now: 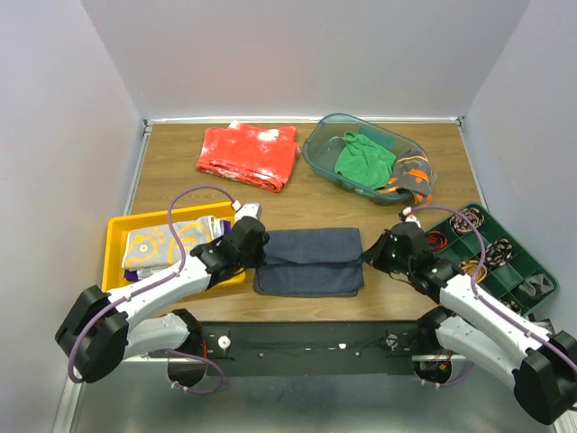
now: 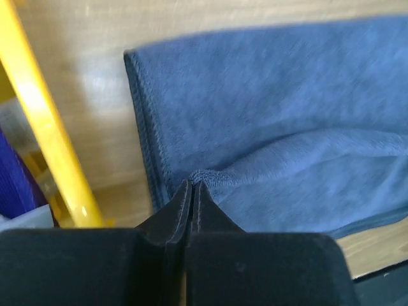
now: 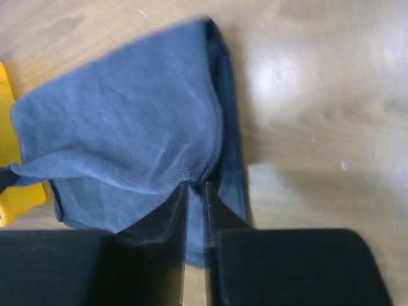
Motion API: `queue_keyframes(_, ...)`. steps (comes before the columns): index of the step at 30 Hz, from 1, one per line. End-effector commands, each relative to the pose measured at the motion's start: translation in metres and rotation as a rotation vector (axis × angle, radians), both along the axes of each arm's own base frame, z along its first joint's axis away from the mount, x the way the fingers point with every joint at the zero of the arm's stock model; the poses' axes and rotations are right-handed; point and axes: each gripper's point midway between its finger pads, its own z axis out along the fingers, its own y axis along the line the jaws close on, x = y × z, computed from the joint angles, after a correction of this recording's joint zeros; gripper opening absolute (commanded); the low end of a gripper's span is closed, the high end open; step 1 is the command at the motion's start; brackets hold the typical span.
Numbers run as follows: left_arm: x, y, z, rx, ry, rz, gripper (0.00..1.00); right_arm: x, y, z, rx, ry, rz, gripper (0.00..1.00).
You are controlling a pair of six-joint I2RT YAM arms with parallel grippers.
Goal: Fold and stack the towels
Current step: Fold the towel at the center of the board.
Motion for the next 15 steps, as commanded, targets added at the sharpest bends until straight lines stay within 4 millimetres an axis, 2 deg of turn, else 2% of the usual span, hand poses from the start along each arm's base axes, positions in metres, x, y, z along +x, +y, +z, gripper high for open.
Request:
queue_keyframes(1, -0.018, 0.008, -0.007, -0.022, 0.030, 0.047, 0.24, -0.028, -0.003, -0.011, 0.032, 0.110, -0.017, 0.35)
queue_keyframes(3, -0.021, 0.009, -0.004, -0.036, 0.027, 0.052, 0.37, -0.033, -0.010, -0.011, 0.008, 0.132, -0.036, 0.41)
queue_keyframes(5, -0.024, 0.014, 0.001, -0.052, 0.023, 0.081, 0.52, -0.034, -0.010, -0.011, 0.001, 0.157, -0.039, 0.42)
queue_keyframes(9, -0.025, 0.017, 0.006, -0.063, 0.042, 0.130, 0.52, -0.030, -0.008, -0.018, -0.032, 0.195, -0.030, 0.43)
queue_keyframes(15, -0.030, 0.014, -0.006, -0.056, 0.111, 0.165, 0.52, -0.012, -0.009, -0.015, -0.069, 0.164, -0.061, 0.47)
